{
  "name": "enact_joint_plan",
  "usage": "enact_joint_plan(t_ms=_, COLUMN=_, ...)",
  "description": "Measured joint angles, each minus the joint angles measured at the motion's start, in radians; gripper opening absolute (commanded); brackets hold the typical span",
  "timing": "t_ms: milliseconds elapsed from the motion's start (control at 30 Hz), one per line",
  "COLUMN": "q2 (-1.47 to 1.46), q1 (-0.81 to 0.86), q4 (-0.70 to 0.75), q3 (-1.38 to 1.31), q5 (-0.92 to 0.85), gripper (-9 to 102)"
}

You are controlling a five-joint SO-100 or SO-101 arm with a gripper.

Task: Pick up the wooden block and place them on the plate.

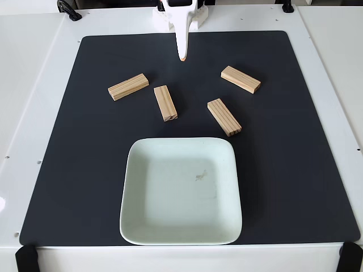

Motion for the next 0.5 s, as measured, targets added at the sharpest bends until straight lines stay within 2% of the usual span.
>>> enact_joint_plan(t_ms=500, q2=-0.084, q1=0.000, q4=0.000, q3=-0.026, q5=0.000, gripper=0)
